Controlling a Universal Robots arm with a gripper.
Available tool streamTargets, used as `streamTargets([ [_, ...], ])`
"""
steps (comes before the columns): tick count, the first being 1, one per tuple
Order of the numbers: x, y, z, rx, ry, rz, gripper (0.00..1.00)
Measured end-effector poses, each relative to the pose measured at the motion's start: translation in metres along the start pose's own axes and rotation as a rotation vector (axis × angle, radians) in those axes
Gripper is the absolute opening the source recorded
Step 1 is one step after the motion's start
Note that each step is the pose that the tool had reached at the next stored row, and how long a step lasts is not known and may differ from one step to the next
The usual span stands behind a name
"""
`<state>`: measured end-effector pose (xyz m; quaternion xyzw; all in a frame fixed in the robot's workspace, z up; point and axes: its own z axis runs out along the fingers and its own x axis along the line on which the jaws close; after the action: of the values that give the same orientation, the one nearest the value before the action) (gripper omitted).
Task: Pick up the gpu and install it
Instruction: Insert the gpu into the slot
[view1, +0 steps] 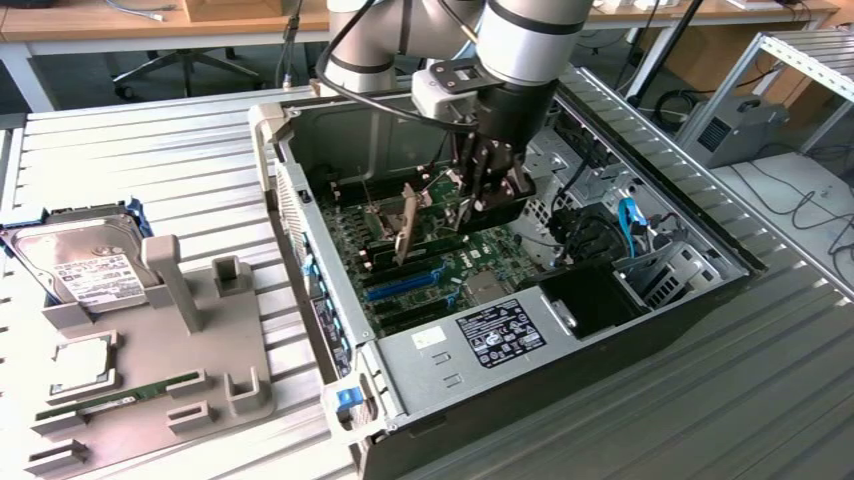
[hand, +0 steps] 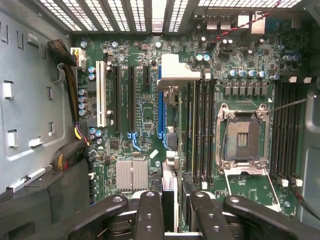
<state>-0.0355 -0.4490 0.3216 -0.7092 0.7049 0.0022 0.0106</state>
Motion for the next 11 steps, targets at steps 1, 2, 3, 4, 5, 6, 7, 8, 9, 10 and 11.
streamTargets([
  [1, 0.0, 0.0002, 0.0, -0.0001, 0.0, 0.0, 0.26],
  [2, 0.0, 0.0004, 0.0, -0.0001, 0.0, 0.0, 0.26],
  [3, 0.0, 0.0006, 0.0001, 0.0, 0.0, 0.0, 0.26],
  [4, 0.0, 0.0008, 0.0001, 0.0001, 0.0001, 0.0, 0.26],
  [5, 0.0, 0.001, 0.0001, 0.0001, -0.0001, 0.0, 0.26],
  [6, 0.0, 0.0012, 0.0001, 0.0, 0.0, 0.0, 0.26],
  [7, 0.0, 0.0015, 0.0002, 0.0, 0.0, 0.0, 0.26],
  [8, 0.0, 0.0016, 0.0002, 0.0, 0.0, 0.0, 0.26],
  [9, 0.0, 0.0019, 0.0002, 0.0, 0.0, 0.0, 0.26],
  [10, 0.0, 0.0023, 0.0002, 0.0, 0.0, 0.0, 0.26],
  [11, 0.0, 0.003, 0.0003, 0.0001, -0.0001, 0.0, 0.26],
])
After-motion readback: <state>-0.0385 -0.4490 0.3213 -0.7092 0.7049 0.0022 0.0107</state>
